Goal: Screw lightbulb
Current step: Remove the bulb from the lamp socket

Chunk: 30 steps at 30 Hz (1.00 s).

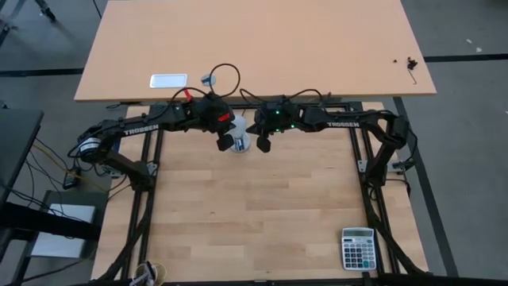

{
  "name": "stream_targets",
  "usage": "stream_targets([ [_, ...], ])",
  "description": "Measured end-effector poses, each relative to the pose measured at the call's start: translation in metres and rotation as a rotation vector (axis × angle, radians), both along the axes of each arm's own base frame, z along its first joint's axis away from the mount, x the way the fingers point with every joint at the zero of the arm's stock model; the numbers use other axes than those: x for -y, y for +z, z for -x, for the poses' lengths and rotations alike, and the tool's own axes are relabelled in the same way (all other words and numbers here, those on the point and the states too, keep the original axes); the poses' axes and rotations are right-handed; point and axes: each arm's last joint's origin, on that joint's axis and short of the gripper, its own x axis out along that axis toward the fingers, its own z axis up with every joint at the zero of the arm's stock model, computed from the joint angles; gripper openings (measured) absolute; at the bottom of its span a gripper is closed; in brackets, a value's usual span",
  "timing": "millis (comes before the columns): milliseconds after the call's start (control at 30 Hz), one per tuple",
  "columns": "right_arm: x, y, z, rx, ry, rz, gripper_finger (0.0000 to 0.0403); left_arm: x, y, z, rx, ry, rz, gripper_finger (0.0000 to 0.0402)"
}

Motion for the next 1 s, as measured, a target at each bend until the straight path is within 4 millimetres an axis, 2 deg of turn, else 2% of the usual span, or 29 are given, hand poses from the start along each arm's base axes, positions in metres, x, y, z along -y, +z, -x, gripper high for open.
stream_targets([
  [300,0.002,-0.005,-0.005,0.016,-0.007,0.007,0.0009,0.0,0.0,0.0,0.0,0.002,0.0,0.0],
  [667,0.025,-0.011,0.001,-0.006,-0.155,0.004,0.0009,0.002,0.0,-0.001,0.011,-0.016,0.013,0.0],
  [833,0.036,-0.011,0.006,-0.004,-0.206,0.007,0.0009,0.002,0.0,-0.003,0.025,-0.023,0.012,0.0],
  [1000,0.036,-0.001,0.011,0.027,-0.165,-0.009,0.0009,0.001,0.002,-0.004,0.044,-0.023,0.001,0.0],
])
